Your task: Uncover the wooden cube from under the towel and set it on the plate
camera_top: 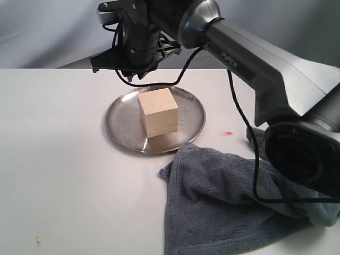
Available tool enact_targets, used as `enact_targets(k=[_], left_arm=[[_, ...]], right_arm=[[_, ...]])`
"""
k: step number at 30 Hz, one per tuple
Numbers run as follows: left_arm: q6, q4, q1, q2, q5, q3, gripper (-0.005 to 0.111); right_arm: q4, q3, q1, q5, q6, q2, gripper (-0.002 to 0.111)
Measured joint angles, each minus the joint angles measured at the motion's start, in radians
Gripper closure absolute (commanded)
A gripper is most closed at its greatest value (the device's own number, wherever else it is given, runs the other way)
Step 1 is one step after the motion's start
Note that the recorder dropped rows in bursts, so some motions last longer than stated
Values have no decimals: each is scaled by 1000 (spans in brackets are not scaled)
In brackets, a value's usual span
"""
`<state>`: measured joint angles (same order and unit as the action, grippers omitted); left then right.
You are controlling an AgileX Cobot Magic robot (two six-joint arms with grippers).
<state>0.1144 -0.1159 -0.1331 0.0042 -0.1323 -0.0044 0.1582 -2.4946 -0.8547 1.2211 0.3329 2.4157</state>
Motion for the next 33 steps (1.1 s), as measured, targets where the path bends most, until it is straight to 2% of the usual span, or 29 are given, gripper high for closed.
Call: enact_targets(k=[1, 3, 11, 18, 26, 33], left_arm=[[0, 0, 0, 0, 0, 0, 107], [0, 0, 0, 0, 0, 0, 107], [0, 0, 0, 0, 0, 0, 107], [0, 0, 0, 0, 0, 0, 107], [0, 0, 0, 0, 0, 0, 107], [0, 0, 0, 0, 0, 0, 107]], right_arm=[[0, 2, -2, 0, 0, -8, 108], [5, 51, -5, 0, -4, -43, 108], [86, 525, -5, -41, 22, -319, 108], [101, 911, -5, -284, 91, -567, 108], [109, 1243, -3, -538, 181, -826, 108], [59, 1517, 150, -772, 184, -1010, 108]])
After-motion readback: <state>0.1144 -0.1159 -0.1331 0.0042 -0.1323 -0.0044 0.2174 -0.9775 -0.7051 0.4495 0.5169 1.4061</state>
